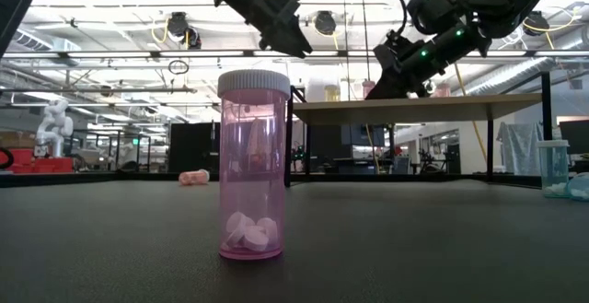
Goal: Pick and place medicine bottles onto shelf by color
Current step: Adjust the pill bottles on the shelf
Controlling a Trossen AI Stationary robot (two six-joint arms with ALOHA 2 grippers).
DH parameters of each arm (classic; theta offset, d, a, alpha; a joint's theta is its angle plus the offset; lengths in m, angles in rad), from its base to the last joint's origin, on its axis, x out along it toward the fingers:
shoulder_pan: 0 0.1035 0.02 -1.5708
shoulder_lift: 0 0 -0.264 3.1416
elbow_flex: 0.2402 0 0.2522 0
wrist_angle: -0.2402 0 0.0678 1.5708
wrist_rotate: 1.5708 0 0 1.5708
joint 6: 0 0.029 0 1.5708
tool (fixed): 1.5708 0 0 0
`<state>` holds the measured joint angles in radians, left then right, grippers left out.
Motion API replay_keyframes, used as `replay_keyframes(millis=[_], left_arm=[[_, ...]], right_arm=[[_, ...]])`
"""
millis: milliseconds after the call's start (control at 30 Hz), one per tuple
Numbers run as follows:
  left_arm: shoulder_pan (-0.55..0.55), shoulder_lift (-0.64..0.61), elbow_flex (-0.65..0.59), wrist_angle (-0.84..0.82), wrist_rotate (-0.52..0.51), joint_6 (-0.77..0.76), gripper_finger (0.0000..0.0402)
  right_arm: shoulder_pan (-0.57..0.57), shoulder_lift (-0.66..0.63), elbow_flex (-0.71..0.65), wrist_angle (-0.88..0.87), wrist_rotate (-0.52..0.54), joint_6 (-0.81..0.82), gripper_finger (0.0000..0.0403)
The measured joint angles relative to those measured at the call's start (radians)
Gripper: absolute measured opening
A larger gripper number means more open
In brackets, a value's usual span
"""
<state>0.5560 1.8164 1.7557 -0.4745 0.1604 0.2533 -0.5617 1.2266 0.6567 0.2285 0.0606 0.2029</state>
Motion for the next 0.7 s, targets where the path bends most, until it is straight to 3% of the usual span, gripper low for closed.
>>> replay_keyframes(millis=[700], left_arm=[[-0.001,0.001,0.0,-0.024,0.001,-0.005,0.0223]], right_arm=[[-0.034,-0.003,0.0,0.037,0.063,-0.017,0.0002]])
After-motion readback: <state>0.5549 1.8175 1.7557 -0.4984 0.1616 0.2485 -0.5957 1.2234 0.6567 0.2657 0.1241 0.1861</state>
